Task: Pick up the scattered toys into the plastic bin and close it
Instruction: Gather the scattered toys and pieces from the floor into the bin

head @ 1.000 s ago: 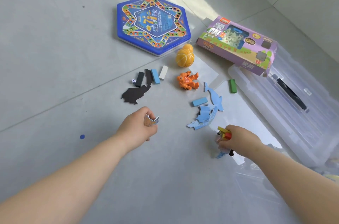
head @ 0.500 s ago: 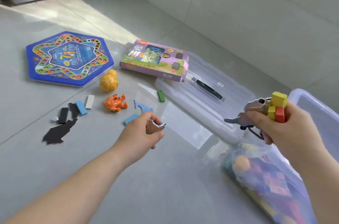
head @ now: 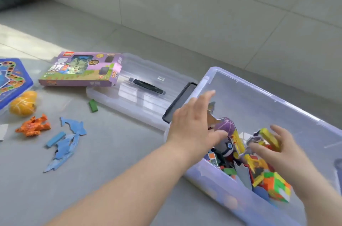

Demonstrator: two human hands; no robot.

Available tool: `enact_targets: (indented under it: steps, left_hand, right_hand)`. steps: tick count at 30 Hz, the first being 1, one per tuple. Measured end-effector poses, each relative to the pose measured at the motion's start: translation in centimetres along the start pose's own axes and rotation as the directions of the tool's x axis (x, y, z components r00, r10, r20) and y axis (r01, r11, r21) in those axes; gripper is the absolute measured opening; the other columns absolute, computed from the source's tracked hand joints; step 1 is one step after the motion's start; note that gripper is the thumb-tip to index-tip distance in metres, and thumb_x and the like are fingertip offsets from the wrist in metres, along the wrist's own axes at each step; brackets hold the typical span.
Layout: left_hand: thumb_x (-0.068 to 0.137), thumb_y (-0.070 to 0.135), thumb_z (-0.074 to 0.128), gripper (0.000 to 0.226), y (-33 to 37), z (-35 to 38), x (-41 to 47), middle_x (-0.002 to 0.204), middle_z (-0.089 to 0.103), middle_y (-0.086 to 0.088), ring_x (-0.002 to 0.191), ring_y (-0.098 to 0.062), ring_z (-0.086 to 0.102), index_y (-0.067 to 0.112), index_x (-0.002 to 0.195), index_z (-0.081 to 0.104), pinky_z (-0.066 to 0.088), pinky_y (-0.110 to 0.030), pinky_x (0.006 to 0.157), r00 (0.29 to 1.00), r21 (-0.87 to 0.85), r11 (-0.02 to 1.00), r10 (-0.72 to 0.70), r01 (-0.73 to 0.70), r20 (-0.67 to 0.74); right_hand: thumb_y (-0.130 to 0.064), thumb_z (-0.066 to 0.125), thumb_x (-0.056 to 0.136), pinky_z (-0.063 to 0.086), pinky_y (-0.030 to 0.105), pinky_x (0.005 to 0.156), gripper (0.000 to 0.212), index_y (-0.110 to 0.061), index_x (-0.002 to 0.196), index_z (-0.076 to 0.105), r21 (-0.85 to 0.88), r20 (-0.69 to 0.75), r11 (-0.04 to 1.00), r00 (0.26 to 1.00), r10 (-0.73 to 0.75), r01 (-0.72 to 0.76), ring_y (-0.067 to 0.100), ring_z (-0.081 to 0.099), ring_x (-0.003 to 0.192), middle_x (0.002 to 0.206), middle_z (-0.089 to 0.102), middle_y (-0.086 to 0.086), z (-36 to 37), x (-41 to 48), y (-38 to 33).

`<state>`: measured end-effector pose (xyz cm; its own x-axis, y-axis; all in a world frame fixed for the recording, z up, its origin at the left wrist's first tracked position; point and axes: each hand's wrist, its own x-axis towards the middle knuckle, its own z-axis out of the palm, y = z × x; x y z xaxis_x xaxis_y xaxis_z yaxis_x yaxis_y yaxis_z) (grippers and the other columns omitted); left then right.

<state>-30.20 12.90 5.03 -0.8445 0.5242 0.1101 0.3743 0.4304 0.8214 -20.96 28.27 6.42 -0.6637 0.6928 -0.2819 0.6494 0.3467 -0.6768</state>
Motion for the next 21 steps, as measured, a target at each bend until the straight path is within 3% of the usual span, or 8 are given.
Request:
enact_targets:
  steps: [2, 4, 6, 10, 13, 17, 19, 21]
  left_hand:
    - [0.076, 0.042, 0.066, 0.098, 0.0, 1.7, 0.7, 0.149, 0.016, 0.009, 0.137, -0.007, 0.010, 0.029, 0.145, -0.003, 0.007, -0.024, 0.113, 0.992, 0.128, 0.991, -0.047, 0.032, 0.119]
    - [0.080, 0.044, 0.060, 0.096, -0.6, 2.6, 0.7, 0.155, -0.003, 0.011, 0.141, -0.004, -0.005, 0.029, 0.144, -0.009, -0.004, -0.023, 0.115, 0.991, 0.174, 0.985, -0.032, 0.010, 0.129]
    - [0.085, 0.040, 0.055, 0.083, -1.1, 2.7, 0.4, 0.155, 0.001, 0.013, 0.141, -0.001, -0.002, 0.029, 0.145, -0.001, -0.005, -0.012, 0.108, 0.997, 0.109, 0.993, 0.028, -0.035, 0.067]
    - [0.076, 0.041, 0.043, 0.063, -2.6, 0.9, -0.7, 0.135, 0.051, -0.003, 0.119, -0.002, 0.034, 0.014, 0.133, 0.044, 0.018, -0.009, 0.098, 0.966, 0.065, 0.974, 0.223, -0.216, -0.130]
    - [0.075, 0.030, 0.046, 0.033, -5.5, -2.4, -1.9, 0.090, 0.069, -0.002, 0.091, -0.007, 0.049, 0.016, 0.102, 0.060, 0.036, -0.017, 0.081, 0.907, 0.190, 0.943, 0.317, -0.272, -0.278]
    - [0.073, 0.048, 0.041, 0.020, -10.1, -8.9, -4.4, 0.055, 0.047, 0.013, 0.060, -0.015, 0.048, 0.033, 0.060, 0.038, 0.035, -0.028, 0.059, 0.952, 0.114, 0.990, -0.041, 0.079, -0.304]
    - [0.077, 0.049, 0.037, 0.030, -13.3, -12.4, -6.0, 0.052, 0.043, 0.011, 0.071, -0.028, 0.054, 0.029, 0.054, 0.033, 0.032, -0.029, 0.060, 0.928, 0.192, 0.942, -0.209, 0.276, -0.309]
    - [0.090, 0.043, 0.041, 0.042, -17.0, -15.9, -8.5, 0.055, 0.045, 0.005, 0.081, -0.033, 0.056, 0.025, 0.053, 0.035, 0.030, -0.028, 0.061, 0.868, 0.233, 0.861, -0.364, 0.452, -0.339]
  right_hand:
    - [-0.026, 0.064, 0.084, 0.034, 0.042, 0.105, 0.073, -0.027, 0.145, 0.023, -0.065, 0.030, 0.998, 1.000, -0.002, 0.004, 0.028, 0.034, 0.134, 0.152, 0.028, 0.004, -0.4, 0.2, 0.5]
    - [-0.026, 0.059, 0.087, 0.023, 0.043, 0.114, 0.068, -0.027, 0.145, 0.023, -0.070, -0.019, 0.995, 0.998, -0.068, 0.066, 0.023, 0.021, 0.142, 0.155, 0.021, 0.001, -0.7, 0.6, 1.1]
    - [-0.023, 0.056, 0.089, 0.024, 0.042, 0.114, 0.061, -0.026, 0.143, 0.028, -0.039, -0.060, 0.994, 0.993, -0.103, 0.101, 0.023, 0.022, 0.141, 0.154, 0.025, 0.001, -0.6, 0.9, 1.5]
    - [-0.021, 0.055, 0.090, 0.048, 0.039, 0.085, 0.044, -0.026, 0.132, 0.044, 0.104, -0.056, 0.987, 0.991, -0.120, 0.125, 0.031, 0.053, 0.112, 0.130, 0.053, 0.013, 0.8, 0.3, 1.3]
    - [-0.017, 0.056, 0.089, 0.043, 0.013, 0.052, 0.004, -0.020, 0.088, 0.058, 0.114, -0.157, 0.957, 0.956, -0.247, 0.266, 0.018, 0.058, 0.070, 0.078, 0.070, -0.008, 1.9, -0.5, -0.3]
    - [-0.024, 0.064, 0.085, 0.032, 0.010, 0.041, 0.040, -0.004, 0.053, 0.051, 0.100, -0.128, 0.908, 0.910, -0.394, 0.407, 0.008, 0.044, 0.043, 0.037, 0.049, -0.005, 5.1, -3.0, -5.0]
    - [-0.024, 0.064, 0.085, 0.031, 0.012, 0.042, 0.041, 0.005, 0.059, 0.052, 0.093, -0.026, 0.872, 0.877, -0.481, 0.481, 0.010, 0.040, 0.048, 0.047, 0.047, 0.008, 8.0, -4.4, -8.1]
    - [-0.021, 0.058, 0.087, 0.033, 0.013, 0.043, 0.026, -0.007, 0.065, 0.058, 0.010, 0.186, 0.844, 0.828, -0.529, 0.537, 0.007, 0.043, 0.045, 0.045, 0.048, 0.001, 11.8, -5.5, -11.0]
